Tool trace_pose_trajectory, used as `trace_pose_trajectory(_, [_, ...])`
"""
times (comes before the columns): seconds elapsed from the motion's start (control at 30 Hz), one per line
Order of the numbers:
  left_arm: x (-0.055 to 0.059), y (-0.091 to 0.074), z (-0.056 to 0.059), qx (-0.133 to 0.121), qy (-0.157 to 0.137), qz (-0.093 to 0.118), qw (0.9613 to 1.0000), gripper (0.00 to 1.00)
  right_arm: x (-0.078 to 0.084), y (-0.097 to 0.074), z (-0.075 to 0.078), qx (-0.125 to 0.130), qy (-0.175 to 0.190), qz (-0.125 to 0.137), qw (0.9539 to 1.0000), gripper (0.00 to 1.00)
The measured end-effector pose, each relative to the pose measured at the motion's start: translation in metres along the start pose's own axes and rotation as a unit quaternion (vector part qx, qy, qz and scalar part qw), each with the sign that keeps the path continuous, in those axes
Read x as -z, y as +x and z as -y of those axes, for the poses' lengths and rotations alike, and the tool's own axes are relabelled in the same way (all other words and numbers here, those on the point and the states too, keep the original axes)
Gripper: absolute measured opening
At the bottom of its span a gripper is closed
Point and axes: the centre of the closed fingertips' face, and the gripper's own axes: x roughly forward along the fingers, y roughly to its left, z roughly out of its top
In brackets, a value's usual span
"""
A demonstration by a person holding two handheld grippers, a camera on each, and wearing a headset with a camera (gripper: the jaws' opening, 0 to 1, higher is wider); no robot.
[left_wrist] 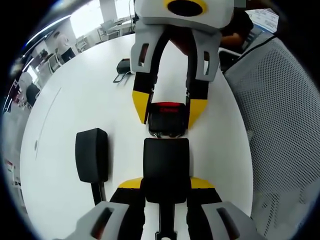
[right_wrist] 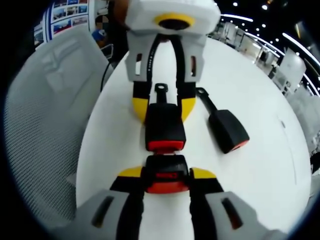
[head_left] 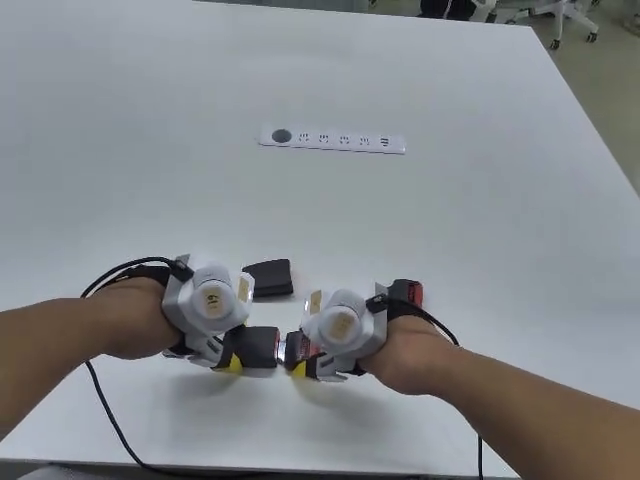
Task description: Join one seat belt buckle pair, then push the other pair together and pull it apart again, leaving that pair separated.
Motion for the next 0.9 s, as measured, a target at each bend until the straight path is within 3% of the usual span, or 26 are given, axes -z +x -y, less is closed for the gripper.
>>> trace_pose_trajectory(0.17, [0.000,0.001,0.000,0.006,-0.002,-0.004,1.0000,0.32,0.000,0.000,0.001,-0.009,0.012,-0.001,0.9999,0.34])
trace_pose_trajectory(0.33, [0.000,0.001,0.001,0.008,0.000,-0.022,0.9997,0.33,0.001,0.001,-0.001,-0.006,0.009,-0.008,0.9999,0.35])
trace_pose_trajectory(0.57, [0.002,0.000,0.001,0.009,-0.006,-0.025,0.9996,0.35,0.005,0.000,-0.002,-0.015,0.009,-0.011,0.9998,0.37])
trace_pose_trajectory(0.67, [0.003,-0.004,0.003,0.009,-0.008,-0.036,0.9993,0.36,0.004,-0.007,-0.001,-0.016,0.019,-0.002,0.9997,0.37])
trace_pose_trajectory(0.8, [-0.003,-0.021,0.001,0.005,-0.024,-0.020,0.9995,0.36,-0.002,-0.023,0.002,-0.013,0.026,0.019,0.9994,0.36])
trace_pose_trajectory(0.83, [-0.009,-0.027,-0.003,-0.004,-0.028,-0.004,0.9996,0.36,-0.002,-0.029,0.004,-0.011,0.028,0.024,0.9993,0.36])
trace_pose_trajectory(0.9, [-0.013,-0.035,-0.009,-0.010,-0.039,0.008,0.9992,0.37,-0.003,-0.037,0.008,-0.006,0.028,0.031,0.9991,0.35])
